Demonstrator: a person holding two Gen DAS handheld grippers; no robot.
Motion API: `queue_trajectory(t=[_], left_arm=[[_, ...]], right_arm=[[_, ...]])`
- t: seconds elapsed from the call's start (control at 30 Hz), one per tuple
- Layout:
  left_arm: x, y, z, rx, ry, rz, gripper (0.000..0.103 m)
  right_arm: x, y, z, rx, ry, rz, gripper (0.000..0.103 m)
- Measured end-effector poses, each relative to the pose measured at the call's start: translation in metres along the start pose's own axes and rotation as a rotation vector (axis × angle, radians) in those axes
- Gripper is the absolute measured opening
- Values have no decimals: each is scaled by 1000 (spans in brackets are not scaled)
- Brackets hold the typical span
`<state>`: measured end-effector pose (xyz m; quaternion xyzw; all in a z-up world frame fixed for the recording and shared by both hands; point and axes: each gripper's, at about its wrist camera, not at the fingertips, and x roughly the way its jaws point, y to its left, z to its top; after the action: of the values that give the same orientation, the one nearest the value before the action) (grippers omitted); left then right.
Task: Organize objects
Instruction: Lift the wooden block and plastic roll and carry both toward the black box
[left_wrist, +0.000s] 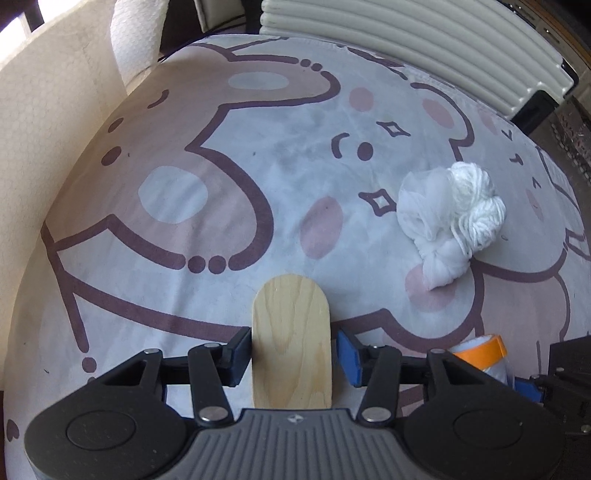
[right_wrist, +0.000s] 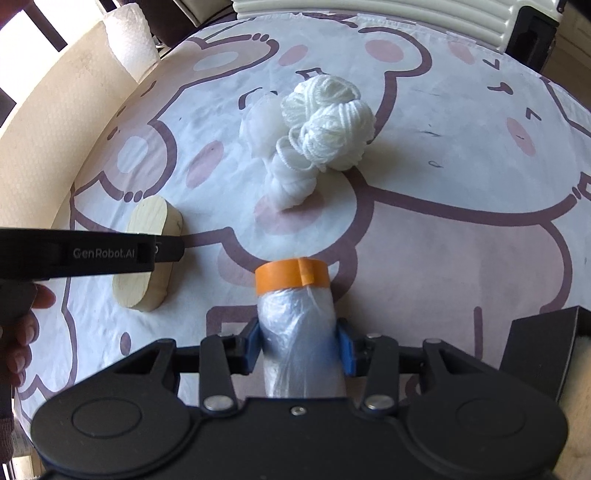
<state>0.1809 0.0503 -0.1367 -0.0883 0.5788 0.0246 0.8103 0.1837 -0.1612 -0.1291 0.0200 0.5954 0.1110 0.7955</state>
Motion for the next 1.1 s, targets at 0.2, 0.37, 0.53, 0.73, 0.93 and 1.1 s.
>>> queue_trajectory(t=[0.2, 0.37, 0.53, 0.73, 0.93, 1.1], left_arm=[[-2, 2, 1, -27, -11, 2, 45], [-15, -2, 2, -16, -43, -10, 45], [-31, -9, 1, 1, -79, -23, 45], [-56, -17, -3, 20, -127, -33, 45], [-84, -25, -9, 48, -171, -24, 45], [-106, -28, -16, 74, -209, -9, 45]], right_arm=[[-4, -4, 1, 30, -25, -22, 42], [-11, -6, 0, 51, -56, -32, 42], [-23, -8, 1, 74, -99, -38, 42], [-43, -11, -3, 103, -149, -50, 42], [-66, -12, -10, 130, -210, -57, 42], [-87, -13, -16, 163, -271, -59, 42]])
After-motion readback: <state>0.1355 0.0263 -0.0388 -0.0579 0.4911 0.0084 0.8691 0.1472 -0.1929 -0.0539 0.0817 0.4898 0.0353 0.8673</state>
